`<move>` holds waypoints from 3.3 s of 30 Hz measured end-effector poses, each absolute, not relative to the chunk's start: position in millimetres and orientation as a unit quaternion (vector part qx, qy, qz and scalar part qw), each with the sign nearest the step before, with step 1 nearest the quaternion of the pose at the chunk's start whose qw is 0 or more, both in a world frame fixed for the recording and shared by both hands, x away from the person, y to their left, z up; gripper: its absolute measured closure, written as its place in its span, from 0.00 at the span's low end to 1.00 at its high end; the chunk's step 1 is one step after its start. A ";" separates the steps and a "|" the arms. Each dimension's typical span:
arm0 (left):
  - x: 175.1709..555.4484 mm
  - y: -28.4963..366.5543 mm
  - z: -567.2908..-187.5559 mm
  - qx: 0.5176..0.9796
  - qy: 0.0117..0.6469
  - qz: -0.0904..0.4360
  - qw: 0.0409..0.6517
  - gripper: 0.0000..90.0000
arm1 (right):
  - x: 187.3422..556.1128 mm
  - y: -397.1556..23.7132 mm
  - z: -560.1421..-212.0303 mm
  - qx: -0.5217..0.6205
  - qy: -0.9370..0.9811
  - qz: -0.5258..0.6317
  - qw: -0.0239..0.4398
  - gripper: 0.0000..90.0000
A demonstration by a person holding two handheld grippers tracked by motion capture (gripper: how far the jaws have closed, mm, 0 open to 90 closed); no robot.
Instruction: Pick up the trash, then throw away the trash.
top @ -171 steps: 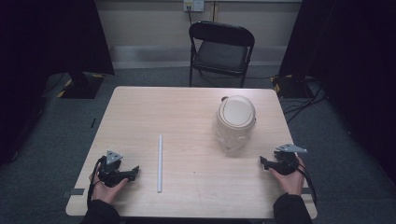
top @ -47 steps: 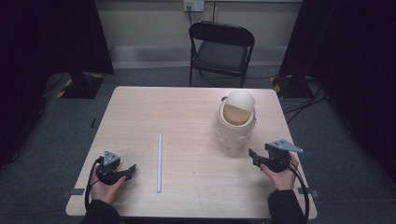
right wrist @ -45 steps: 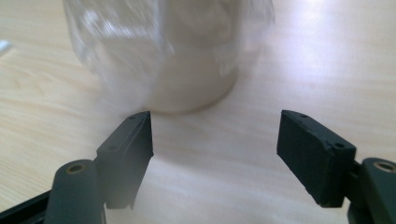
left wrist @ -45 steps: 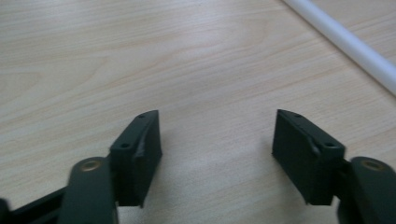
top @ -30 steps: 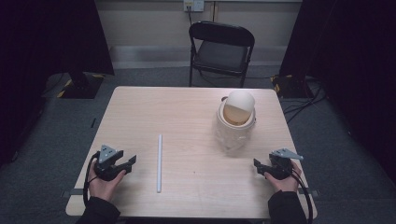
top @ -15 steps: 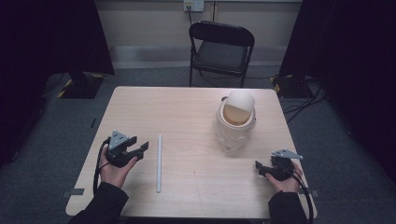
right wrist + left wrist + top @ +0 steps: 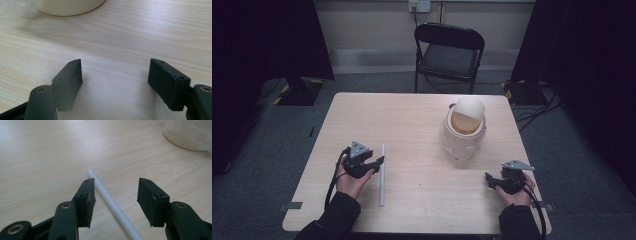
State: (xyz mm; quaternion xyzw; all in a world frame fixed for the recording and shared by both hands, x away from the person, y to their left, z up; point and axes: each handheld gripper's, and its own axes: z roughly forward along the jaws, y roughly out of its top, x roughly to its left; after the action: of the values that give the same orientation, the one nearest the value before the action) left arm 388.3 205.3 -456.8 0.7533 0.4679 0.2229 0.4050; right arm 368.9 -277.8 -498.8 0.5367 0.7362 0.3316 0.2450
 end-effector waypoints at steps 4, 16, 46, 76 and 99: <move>392.8 197.0 -467.2 0.762 0.475 0.217 0.383 0.57 | 368.9 -277.8 -498.8 0.537 0.736 0.332 0.245 0.30; 399.8 195.0 -486.4 0.776 0.485 0.203 0.348 0.74 | 368.9 -277.7 -498.8 0.537 0.736 0.331 0.245 0.30; 374.8 218.1 -447.9 0.729 0.438 0.229 0.473 0.88 | 368.9 -277.7 -498.8 0.537 0.736 0.331 0.245 0.30; 340.5 190.2 -381.5 0.696 0.316 0.259 0.591 0.88 | 358.0 -249.8 -435.4 0.452 0.696 0.491 0.263 0.39; 343.9 135.7 -391.5 0.719 0.271 0.233 0.596 0.88 | 369.8 -186.5 -365.2 0.365 0.646 0.634 0.217 0.43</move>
State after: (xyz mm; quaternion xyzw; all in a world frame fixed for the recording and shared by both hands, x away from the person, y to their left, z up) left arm 343.9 135.7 -391.5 0.7189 0.2710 0.2333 0.5960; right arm 369.8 -186.5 -365.2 0.3652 0.6460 0.6340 0.2175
